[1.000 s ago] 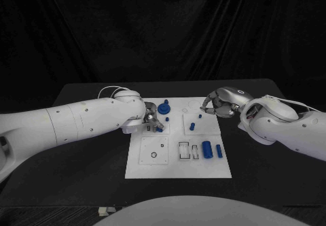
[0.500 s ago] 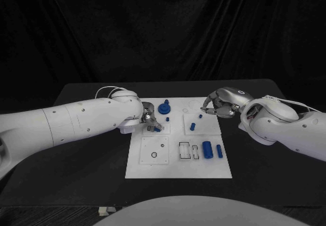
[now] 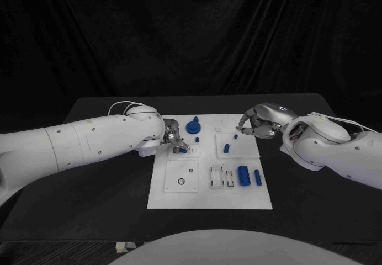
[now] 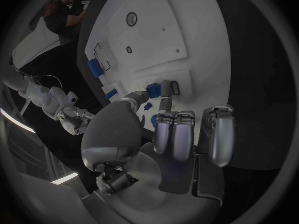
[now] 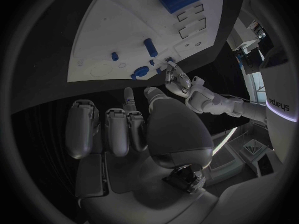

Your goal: Assemble the parts on the task board

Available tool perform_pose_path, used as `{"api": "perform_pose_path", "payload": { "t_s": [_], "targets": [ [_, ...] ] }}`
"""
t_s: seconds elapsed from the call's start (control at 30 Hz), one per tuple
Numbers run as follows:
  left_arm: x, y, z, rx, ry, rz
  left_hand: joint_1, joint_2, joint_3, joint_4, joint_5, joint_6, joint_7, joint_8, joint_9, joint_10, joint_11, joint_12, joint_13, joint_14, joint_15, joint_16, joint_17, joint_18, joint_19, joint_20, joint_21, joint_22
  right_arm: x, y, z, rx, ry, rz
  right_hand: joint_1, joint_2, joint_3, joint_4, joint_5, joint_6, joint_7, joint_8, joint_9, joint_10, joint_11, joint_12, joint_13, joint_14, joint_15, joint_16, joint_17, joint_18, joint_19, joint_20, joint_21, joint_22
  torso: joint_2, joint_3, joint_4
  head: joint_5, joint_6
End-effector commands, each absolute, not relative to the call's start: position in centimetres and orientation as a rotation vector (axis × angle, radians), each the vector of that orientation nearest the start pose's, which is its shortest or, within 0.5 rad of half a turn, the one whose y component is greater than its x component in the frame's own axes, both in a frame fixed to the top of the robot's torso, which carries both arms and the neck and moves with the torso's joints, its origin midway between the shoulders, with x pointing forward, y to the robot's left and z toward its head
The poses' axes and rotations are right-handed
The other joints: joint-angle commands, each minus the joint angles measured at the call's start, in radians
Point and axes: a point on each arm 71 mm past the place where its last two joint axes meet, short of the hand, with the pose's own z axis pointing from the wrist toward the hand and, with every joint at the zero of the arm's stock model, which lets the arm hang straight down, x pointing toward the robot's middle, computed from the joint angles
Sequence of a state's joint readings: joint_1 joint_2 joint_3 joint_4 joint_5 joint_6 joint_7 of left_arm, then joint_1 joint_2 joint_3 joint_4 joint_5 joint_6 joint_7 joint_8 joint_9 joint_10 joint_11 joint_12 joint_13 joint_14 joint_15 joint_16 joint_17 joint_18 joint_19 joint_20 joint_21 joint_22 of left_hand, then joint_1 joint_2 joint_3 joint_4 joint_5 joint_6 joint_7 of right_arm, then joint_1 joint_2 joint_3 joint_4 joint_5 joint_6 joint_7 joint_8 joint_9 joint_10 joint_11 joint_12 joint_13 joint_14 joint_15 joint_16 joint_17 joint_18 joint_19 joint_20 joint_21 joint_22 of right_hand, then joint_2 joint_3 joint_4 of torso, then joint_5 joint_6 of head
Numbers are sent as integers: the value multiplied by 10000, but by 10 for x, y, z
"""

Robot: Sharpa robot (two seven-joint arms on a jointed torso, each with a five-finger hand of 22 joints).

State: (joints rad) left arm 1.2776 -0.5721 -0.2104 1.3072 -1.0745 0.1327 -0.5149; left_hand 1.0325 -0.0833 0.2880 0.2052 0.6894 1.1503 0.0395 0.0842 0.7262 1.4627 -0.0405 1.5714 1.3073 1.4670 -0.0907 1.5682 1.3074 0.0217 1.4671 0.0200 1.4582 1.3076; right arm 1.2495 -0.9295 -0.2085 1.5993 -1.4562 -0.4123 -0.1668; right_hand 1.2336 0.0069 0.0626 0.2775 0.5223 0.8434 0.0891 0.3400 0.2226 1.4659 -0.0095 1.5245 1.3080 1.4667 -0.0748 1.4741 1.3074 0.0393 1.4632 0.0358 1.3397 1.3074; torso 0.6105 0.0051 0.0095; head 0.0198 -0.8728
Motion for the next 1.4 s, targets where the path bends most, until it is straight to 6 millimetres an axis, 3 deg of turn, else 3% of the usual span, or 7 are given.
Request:
{"api": "perform_pose_path", "payload": {
  "t_s": [0.03, 0.6, 1.4],
  "targets": [
    [499, 146, -256, -187, 23634, -3650, -149, -4, 2529, -2370, 205, -40, 44, -57, -63, 1081, 78, -6, 2635, 1038, 89, 26, 2634, 125, 229, 98, -54, 1965, 457, -228, -214, -1246, 17251, 5334, 86, 0, 56, 13, 57, -4, 21, -1, -16, 663, 61, -67, 1970, 634, 58, -61, 486, 154, 151, 48, -59, 1906, 3, -1, 3, -2, 2],
    [499, 143, -255, -63, 23563, -3985, -417, 2, 3125, -2584, 499, -338, 177, -172, -220, 1081, 178, -6, 2635, 1038, 166, 26, 2634, 130, 209, 168, -89, 1982, 457, -230, -214, -1227, 17320, 5264, 133, -1, 88, 38, 263, -34, 27, -31, -46, 657, 56, -74, 1961, 633, 51, -69, 478, 158, 145, 46, -79, 1902, 6, -1, -8, -60, 2],
    [496, 149, -254, -92, 23470, -4236, -539, 1, 3364, -2747, 342, -635, 291, -186, -321, 1081, 281, -6, 2635, 1038, 258, 26, 2634, 182, 67, 249, -289, 1907, 457, -228, -217, -1249, 17458, 5232, 134, -9, 88, 45, 292, -44, 31, -39, -53, 650, 57, -83, 1950, 628, 51, -83, 452, 160, 142, 45, -88, 1899, 7, 0, 2, -45, 2]
  ]
}}
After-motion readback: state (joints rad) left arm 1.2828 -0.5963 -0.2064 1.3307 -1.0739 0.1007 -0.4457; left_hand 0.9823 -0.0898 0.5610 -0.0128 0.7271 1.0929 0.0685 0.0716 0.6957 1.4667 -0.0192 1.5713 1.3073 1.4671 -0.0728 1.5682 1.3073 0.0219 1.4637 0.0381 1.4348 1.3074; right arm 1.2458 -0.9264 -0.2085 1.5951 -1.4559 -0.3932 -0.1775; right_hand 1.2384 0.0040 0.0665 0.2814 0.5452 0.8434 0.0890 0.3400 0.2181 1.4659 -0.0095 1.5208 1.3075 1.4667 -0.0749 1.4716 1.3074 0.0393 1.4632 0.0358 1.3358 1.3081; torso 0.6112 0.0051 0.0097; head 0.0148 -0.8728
